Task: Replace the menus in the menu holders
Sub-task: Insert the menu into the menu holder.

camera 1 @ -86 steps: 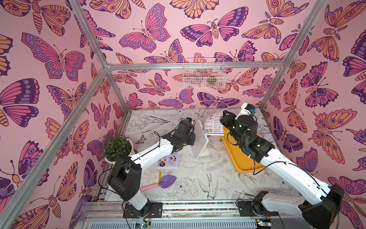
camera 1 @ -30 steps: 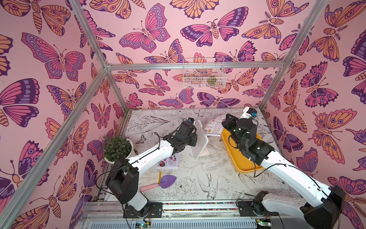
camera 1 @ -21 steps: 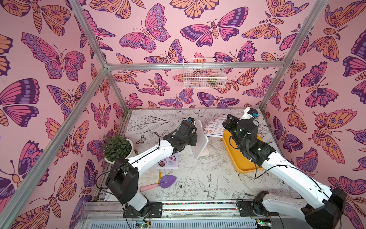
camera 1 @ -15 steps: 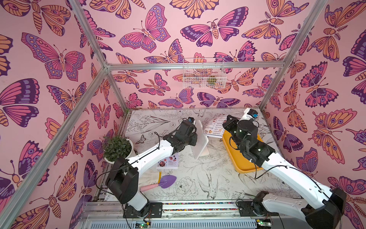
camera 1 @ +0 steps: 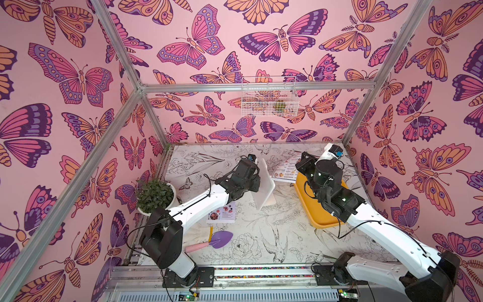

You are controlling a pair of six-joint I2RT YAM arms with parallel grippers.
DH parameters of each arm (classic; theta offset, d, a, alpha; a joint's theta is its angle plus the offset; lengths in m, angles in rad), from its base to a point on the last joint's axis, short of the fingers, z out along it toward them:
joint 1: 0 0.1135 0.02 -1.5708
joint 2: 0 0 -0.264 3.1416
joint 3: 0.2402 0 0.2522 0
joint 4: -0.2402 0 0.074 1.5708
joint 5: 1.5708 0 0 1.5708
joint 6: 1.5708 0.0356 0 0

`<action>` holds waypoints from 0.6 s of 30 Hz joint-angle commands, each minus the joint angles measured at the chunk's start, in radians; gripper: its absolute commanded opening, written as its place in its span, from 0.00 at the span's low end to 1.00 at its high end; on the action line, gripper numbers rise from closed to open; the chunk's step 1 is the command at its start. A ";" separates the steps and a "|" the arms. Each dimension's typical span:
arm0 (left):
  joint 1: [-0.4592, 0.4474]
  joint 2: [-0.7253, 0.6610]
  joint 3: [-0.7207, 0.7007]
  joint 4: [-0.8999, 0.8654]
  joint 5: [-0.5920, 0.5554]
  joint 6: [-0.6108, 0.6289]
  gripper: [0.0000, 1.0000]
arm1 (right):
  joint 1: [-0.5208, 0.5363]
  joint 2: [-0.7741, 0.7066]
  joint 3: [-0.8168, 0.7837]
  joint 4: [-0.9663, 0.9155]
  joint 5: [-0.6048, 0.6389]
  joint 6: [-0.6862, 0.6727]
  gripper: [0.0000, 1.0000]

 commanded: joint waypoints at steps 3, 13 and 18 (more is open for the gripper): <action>-0.005 -0.011 0.021 -0.015 -0.003 -0.008 0.35 | 0.008 0.006 -0.003 0.028 -0.023 -0.023 0.00; -0.006 -0.010 0.022 -0.019 0.000 -0.008 0.35 | 0.008 0.033 0.002 0.076 -0.095 -0.076 0.00; -0.006 -0.009 0.021 -0.021 0.011 -0.014 0.35 | 0.008 0.052 -0.015 0.146 -0.144 -0.114 0.00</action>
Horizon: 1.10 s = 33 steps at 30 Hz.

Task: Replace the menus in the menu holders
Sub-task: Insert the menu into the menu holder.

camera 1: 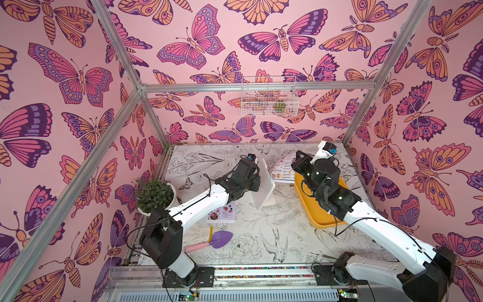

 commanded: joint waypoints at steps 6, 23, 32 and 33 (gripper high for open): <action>-0.007 0.004 0.012 -0.037 0.055 -0.029 0.35 | 0.011 0.043 -0.010 0.127 -0.095 -0.117 0.00; -0.013 0.001 -0.033 -0.039 0.077 -0.064 0.35 | 0.014 0.127 -0.013 0.301 -0.154 -0.228 0.00; -0.013 0.007 -0.039 -0.039 0.083 -0.069 0.35 | 0.013 0.166 -0.042 0.413 -0.178 -0.280 0.00; -0.013 0.010 -0.038 -0.039 0.086 -0.070 0.35 | 0.013 0.172 -0.042 0.419 -0.178 -0.280 0.00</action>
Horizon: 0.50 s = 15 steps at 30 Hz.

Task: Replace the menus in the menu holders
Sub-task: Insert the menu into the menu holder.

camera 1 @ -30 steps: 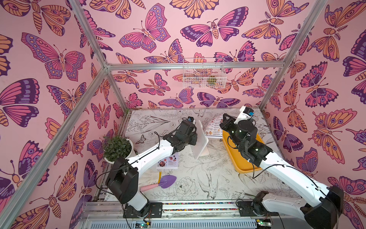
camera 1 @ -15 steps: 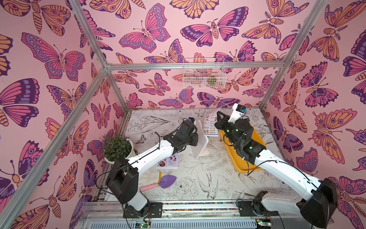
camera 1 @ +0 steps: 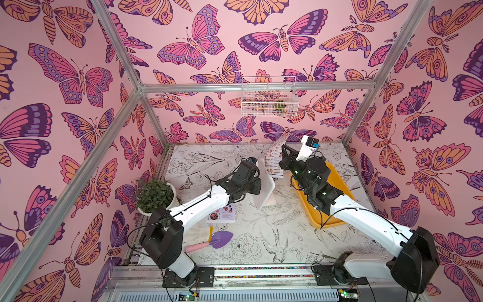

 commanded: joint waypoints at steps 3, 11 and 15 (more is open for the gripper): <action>-0.007 0.010 -0.017 -0.016 0.014 -0.011 0.35 | 0.007 0.038 -0.004 0.081 -0.026 -0.039 0.00; -0.018 0.014 -0.031 -0.015 0.016 -0.026 0.35 | 0.007 0.068 -0.002 0.142 -0.028 -0.081 0.00; -0.022 0.015 -0.032 -0.015 0.012 -0.028 0.35 | 0.007 0.084 -0.008 0.170 -0.027 -0.085 0.00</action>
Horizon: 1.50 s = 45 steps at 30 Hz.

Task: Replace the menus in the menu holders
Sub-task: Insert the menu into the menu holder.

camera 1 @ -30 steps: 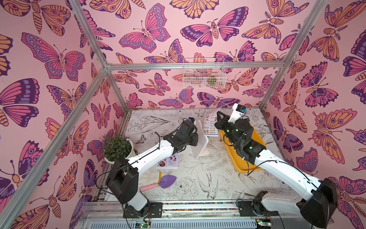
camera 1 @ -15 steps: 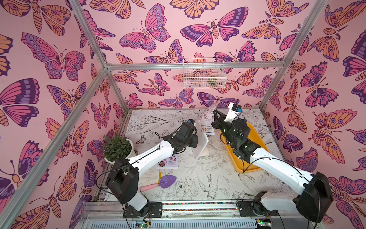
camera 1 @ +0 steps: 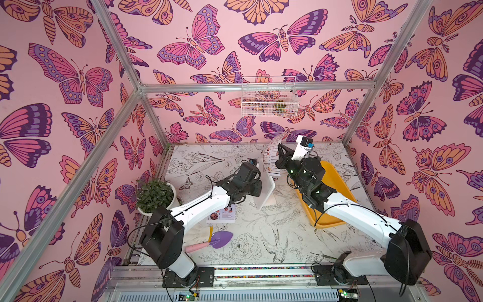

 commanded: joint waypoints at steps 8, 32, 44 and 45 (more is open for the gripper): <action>-0.009 0.012 -0.012 -0.014 0.016 -0.010 0.35 | 0.009 0.042 -0.015 0.107 -0.004 -0.038 0.00; -0.011 0.020 -0.012 -0.014 0.008 -0.007 0.35 | 0.022 -0.024 -0.047 -0.024 -0.032 -0.118 0.00; -0.038 0.015 -0.024 -0.011 0.027 -0.087 0.35 | 0.073 0.004 -0.079 0.115 0.060 -0.194 0.00; -0.038 0.016 -0.028 -0.010 0.034 -0.098 0.35 | 0.083 0.009 -0.078 0.127 0.074 -0.210 0.00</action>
